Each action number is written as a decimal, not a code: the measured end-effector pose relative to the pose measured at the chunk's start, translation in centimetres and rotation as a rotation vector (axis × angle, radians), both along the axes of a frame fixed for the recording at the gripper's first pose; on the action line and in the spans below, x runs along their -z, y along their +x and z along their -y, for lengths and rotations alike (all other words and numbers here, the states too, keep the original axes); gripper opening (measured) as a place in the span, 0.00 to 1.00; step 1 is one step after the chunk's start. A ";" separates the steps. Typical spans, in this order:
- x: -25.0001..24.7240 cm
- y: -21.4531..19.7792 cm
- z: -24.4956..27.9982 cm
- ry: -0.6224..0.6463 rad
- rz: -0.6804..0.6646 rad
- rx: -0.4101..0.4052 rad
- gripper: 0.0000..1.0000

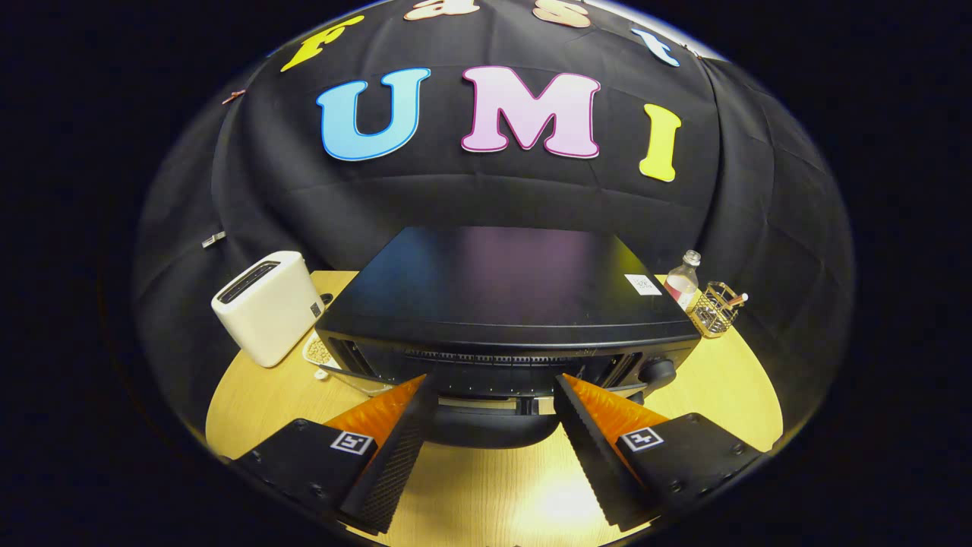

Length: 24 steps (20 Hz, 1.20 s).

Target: Open the toaster oven, put the food inside, and close the toaster oven door.

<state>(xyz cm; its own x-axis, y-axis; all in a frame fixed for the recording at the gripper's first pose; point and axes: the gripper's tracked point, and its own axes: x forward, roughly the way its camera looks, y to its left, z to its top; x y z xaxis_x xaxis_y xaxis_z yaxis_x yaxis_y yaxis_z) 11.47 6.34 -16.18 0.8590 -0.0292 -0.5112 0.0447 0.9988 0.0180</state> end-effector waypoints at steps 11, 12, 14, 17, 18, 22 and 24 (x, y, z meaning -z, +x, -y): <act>2.3 -4.9 -0.6 -0.006 -0.063 -0.040 1.00; 2.7 -5.5 -0.6 -0.010 -0.063 -0.050 1.00; 3.7 -6.6 -0.9 -0.031 -0.060 -0.079 1.00; 6.3 -8.6 -0.8 -0.039 -0.111 -0.097 0.99; 7.6 -9.4 -0.9 -0.025 -0.152 -0.102 0.98; 10.7 -10.9 -0.7 0.001 -0.222 -0.101 0.99; 9.9 -11.1 -0.6 0.019 -0.200 -0.115 0.99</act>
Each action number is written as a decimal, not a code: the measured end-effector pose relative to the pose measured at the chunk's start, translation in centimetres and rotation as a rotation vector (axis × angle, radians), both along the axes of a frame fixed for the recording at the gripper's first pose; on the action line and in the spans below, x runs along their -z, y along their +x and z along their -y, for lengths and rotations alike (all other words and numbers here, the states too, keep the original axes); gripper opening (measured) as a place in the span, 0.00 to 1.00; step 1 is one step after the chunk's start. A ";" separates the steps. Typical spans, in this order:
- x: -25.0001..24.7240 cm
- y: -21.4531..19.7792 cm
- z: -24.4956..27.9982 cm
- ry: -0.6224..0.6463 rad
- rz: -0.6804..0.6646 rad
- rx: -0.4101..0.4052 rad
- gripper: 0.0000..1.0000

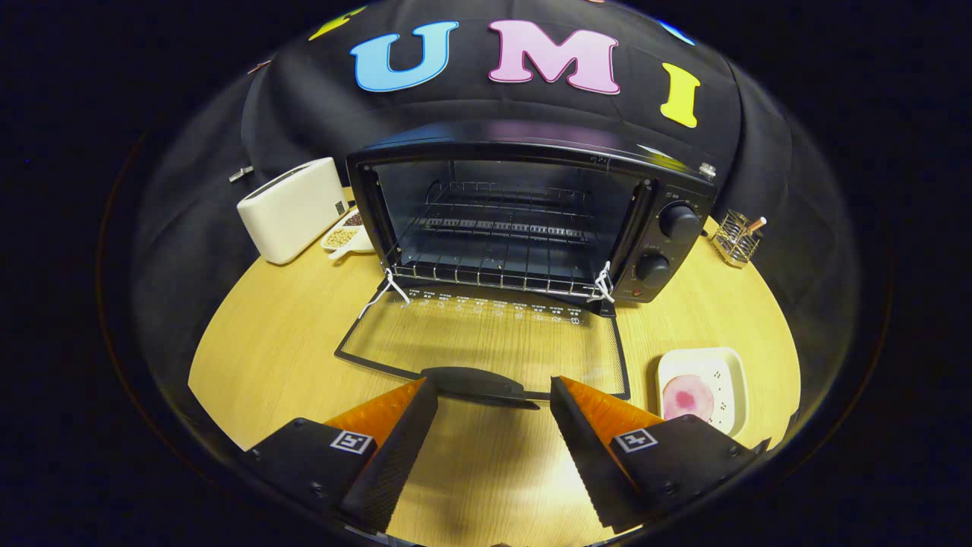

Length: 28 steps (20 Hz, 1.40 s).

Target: Open the toaster oven, put the food inside, and close the toaster oven door.

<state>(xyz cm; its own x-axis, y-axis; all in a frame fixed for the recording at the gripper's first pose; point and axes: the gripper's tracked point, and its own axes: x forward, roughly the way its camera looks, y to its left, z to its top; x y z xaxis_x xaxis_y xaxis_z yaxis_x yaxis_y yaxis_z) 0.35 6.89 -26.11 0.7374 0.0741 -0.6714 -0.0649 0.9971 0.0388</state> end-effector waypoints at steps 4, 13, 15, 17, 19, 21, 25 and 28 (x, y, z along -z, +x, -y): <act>-3.1 -0.5 3.0 0.040 0.046 0.003 0.99; -7.5 -1.4 16.8 0.131 0.012 0.084 1.00; -7.0 -2.4 20.2 0.147 -0.027 0.132 1.00; -6.2 -2.9 23.2 0.170 -0.061 0.184 1.00; -5.0 -3.4 25.7 0.195 -0.098 0.228 1.00; -3.7 -3.7 27.8 0.217 -0.131 0.263 1.00; -0.4 -3.7 29.6 0.260 -0.192 0.255 1.00; 2.4 -3.6 30.0 0.285 -0.237 0.224 1.00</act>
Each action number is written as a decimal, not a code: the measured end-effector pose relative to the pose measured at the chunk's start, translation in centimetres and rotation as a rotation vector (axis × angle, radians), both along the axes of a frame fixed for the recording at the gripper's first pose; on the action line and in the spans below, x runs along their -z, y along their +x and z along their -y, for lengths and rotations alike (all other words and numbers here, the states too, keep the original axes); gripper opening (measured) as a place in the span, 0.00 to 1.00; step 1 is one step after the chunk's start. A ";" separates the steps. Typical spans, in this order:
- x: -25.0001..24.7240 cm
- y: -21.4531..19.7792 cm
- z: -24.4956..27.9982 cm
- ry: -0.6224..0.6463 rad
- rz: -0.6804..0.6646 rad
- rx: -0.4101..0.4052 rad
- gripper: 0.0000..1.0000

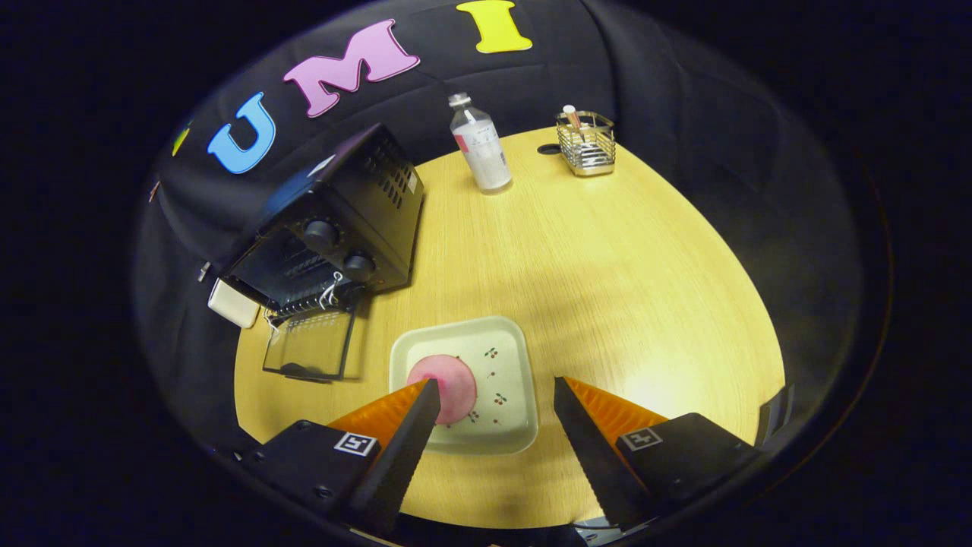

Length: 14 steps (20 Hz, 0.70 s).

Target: Open the toaster oven, put the food inside, and close the toaster oven door.

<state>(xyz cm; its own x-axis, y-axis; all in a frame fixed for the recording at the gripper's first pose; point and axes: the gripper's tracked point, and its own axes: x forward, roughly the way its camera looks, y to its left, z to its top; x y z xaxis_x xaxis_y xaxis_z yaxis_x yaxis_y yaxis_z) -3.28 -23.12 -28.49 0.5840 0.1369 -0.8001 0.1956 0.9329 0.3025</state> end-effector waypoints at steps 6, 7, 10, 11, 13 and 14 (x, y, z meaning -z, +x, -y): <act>3.6 0.4 0.3 0.019 -0.063 0.006 0.98; 3.9 0.4 0.2 0.022 -0.071 0.002 0.98; 5.0 0.1 -0.1 0.015 -0.100 -0.008 0.97; 4.8 0.1 -0.3 0.017 -0.099 -0.006 0.94; 4.9 -0.4 -1.0 0.027 -0.121 -0.020 0.84; 5.1 -0.3 -1.2 0.025 -0.127 -0.027 0.73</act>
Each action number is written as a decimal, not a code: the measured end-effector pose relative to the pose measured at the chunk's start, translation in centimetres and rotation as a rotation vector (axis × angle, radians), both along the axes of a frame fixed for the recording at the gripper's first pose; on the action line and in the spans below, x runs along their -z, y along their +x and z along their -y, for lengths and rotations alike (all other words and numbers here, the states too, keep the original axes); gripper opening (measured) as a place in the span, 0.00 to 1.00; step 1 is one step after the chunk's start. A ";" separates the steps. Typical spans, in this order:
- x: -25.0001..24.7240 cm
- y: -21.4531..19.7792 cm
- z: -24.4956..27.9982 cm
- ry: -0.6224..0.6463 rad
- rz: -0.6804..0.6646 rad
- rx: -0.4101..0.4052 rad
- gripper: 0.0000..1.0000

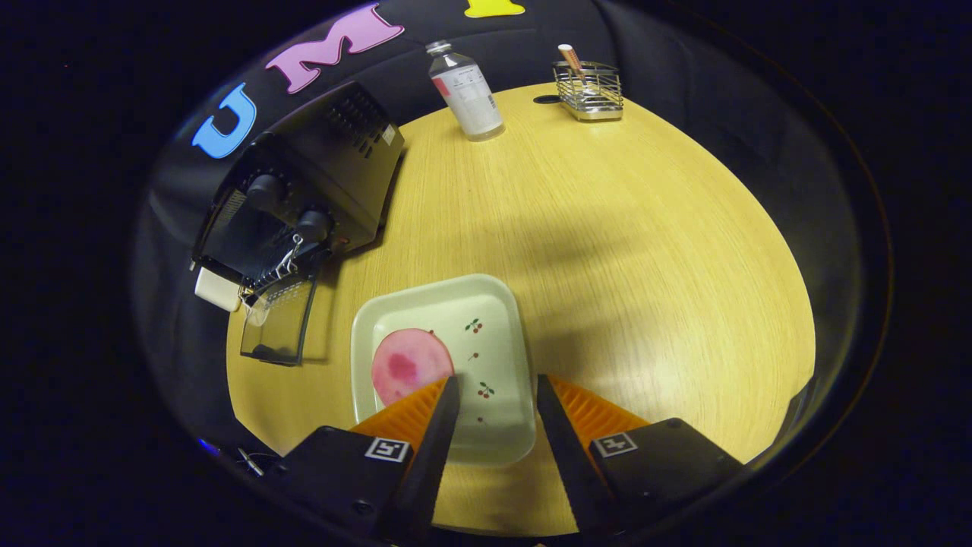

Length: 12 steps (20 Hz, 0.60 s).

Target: Open the toaster oven, put the food inside, and close the toaster oven door.

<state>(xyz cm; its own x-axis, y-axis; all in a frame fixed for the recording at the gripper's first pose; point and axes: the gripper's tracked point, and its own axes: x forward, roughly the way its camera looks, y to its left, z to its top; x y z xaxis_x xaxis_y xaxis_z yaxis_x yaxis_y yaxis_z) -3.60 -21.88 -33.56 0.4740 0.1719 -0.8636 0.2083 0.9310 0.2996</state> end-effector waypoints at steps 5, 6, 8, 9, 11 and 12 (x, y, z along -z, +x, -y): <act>0.6 -0.1 1.2 -0.044 -0.027 0.027 0.42; 0.7 -0.2 1.5 -0.057 -0.034 0.031 0.32; 0.8 -0.3 1.8 -0.092 -0.032 0.011 0.17; 0.7 -0.2 1.7 -0.112 -0.026 -0.012 0.16; 0.6 -0.3 1.6 -0.160 -0.019 -0.068 0.17; 0.8 -0.2 1.6 -0.172 -0.013 -0.067 0.18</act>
